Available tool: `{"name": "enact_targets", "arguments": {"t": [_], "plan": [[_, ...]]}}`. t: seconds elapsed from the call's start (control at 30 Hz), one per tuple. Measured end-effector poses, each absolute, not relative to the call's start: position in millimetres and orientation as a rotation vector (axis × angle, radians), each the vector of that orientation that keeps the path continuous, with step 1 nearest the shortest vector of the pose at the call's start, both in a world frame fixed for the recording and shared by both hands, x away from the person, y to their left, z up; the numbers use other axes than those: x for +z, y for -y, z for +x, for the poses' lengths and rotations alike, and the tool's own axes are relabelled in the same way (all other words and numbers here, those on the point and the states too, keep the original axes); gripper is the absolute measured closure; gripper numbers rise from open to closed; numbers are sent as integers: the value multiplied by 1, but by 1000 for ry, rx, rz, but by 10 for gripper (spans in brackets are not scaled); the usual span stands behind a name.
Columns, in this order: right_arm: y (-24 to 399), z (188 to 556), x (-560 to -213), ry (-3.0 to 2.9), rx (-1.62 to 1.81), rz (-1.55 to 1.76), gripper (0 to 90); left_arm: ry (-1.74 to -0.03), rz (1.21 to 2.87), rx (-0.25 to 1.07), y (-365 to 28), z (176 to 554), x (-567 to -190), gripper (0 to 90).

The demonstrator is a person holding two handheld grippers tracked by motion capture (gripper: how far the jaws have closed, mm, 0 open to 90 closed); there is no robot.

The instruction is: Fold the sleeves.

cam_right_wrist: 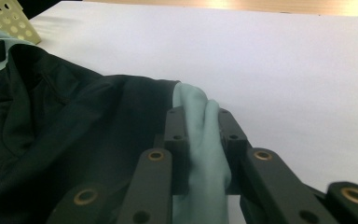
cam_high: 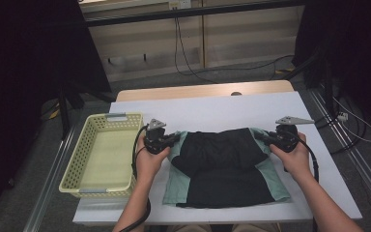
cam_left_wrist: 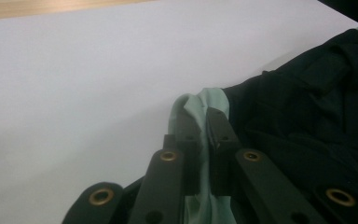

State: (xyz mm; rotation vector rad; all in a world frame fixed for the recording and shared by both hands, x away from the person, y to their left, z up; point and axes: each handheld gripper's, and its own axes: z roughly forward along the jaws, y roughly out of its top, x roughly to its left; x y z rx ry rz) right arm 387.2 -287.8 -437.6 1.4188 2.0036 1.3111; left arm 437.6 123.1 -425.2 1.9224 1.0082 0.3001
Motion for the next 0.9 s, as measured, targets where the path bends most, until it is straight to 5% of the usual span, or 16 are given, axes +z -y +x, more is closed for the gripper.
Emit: {"name": "enact_targets", "arguments": {"t": [0.53, 0.67, 0.73, 0.83, 0.9], "plan": [[280, 427, -428, -1939, 1268, 1424, 778, -1050, 1922, 331, -119, 474, -420, 846], [280, 429, -430, -1972, 1165, 1429, 509, -1066, 1956, 308, -118, 474, -420, 691], [282, 425, -427, -1980, 1142, 1425, 447, -1076, 1953, 311, -114, 472, -417, 522], [283, 421, -422, -1981, 1122, 1409, 382, -1078, 1959, 299, -113, 469, -412, 461], [283, 416, -416, -1998, 1111, 1387, 369, -1089, 1943, 287, -112, 468, -411, 327]]}}
